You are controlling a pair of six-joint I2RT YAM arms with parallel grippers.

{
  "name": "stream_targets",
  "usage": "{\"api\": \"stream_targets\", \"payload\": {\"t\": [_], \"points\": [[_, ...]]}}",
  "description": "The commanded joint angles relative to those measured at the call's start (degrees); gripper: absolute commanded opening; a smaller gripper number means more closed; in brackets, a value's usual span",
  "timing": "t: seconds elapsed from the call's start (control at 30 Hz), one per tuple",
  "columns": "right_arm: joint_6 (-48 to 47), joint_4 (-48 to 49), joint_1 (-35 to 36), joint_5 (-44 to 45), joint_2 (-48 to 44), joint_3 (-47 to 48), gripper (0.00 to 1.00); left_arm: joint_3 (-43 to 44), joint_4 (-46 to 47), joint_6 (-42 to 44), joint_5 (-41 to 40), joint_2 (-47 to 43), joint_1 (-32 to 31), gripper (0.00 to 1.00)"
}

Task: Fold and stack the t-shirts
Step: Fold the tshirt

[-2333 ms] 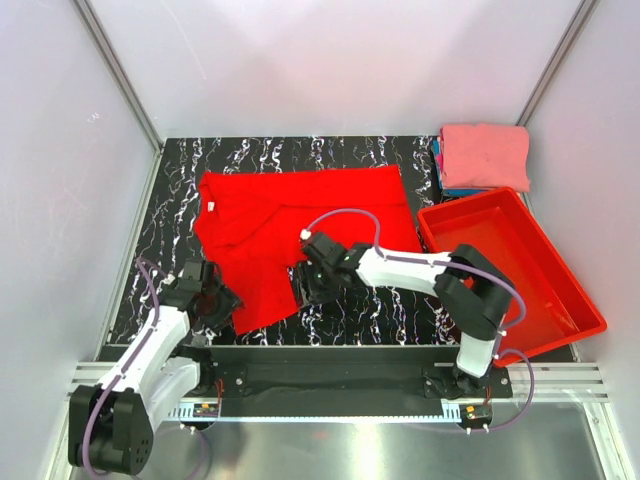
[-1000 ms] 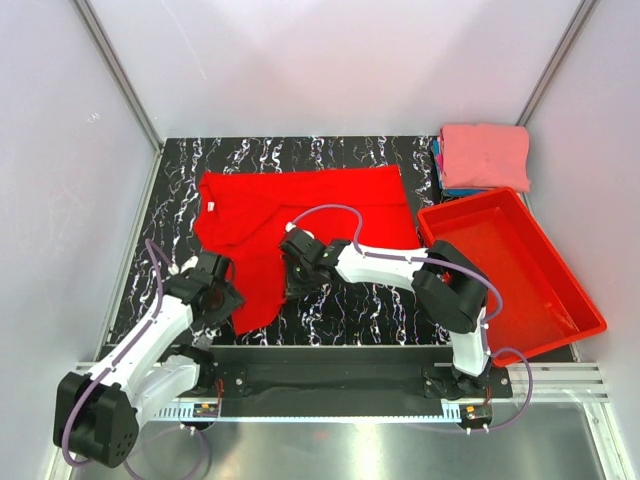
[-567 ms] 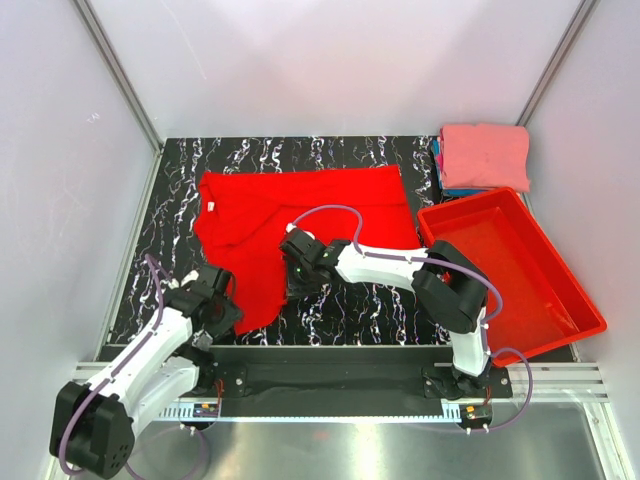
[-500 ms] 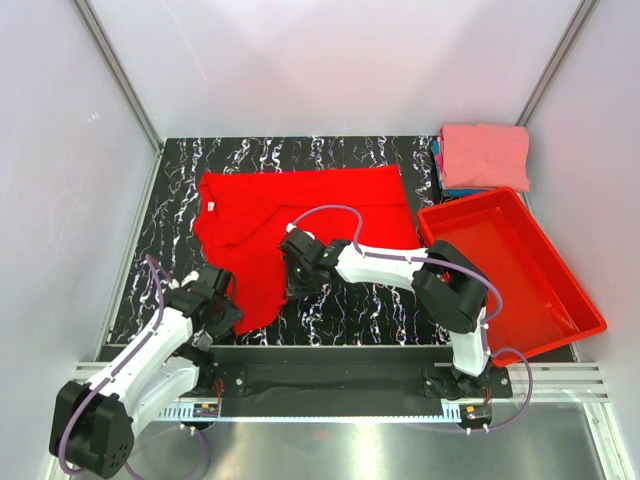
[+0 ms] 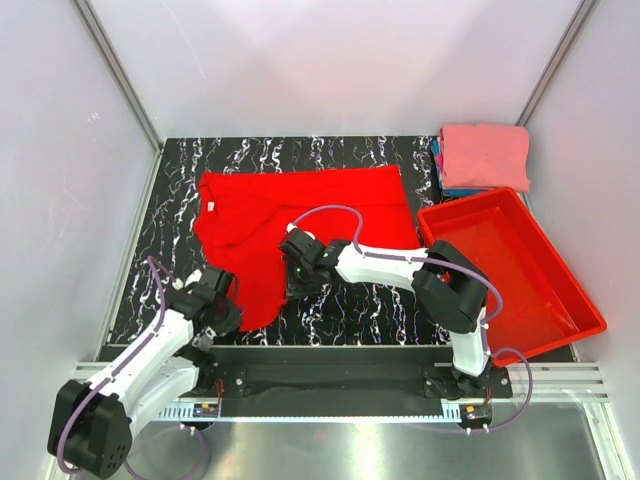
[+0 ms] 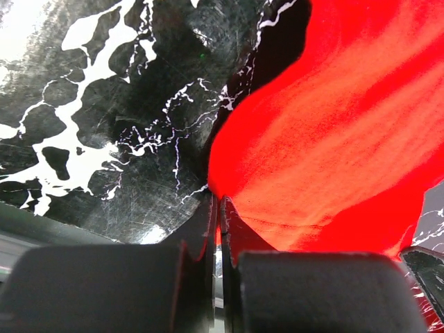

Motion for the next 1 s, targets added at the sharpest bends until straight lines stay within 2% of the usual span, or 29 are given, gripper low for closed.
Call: {"api": "stream_targets", "payload": {"t": [0.0, 0.1, 0.2, 0.23, 0.33, 0.5, 0.63, 0.83, 0.97], "points": [[0.81, 0.06, 0.74, 0.88, -2.96, 0.64, 0.00, 0.25, 1.80, 0.14, 0.26, 0.26, -0.25, 0.00], [0.20, -4.84, 0.65, 2.98, -3.48, 2.48, 0.03, 5.52, -0.57, 2.24, -2.37, 1.14, -0.25, 0.00], [1.15, -14.31, -0.57, 9.83, -5.32, 5.12, 0.25, 12.63, -2.68, 4.53, -5.36, 3.24, -0.25, 0.00], [3.07, -16.80, -1.19, 14.11, -6.63, 5.82, 0.37, 15.35, -3.47, 5.15, -5.89, 3.95, -0.17, 0.00], [8.25, -25.33, -5.40, 21.85, -10.06, 5.13, 0.48, 18.62, -3.65, 6.12, -6.51, 6.41, -0.17, 0.00], [15.47, -30.09, -18.56, 28.64, -15.86, -1.98, 0.50, 21.44, -3.47, 8.14, -8.26, 7.29, 1.32, 0.00], [17.06, -28.86, -25.88, 36.19, -19.65, -7.35, 0.50, 22.23, -1.64, 12.08, -5.11, 7.29, 7.02, 0.00], [15.32, -27.02, -35.19, 34.81, -14.30, -7.01, 0.49, 23.11, 0.57, 15.08, -0.80, 8.08, 10.38, 0.00], [14.17, -24.65, -37.49, 34.46, -12.71, -7.71, 0.46, 23.81, 1.44, 15.52, 0.26, 8.09, 11.52, 0.00]]}}
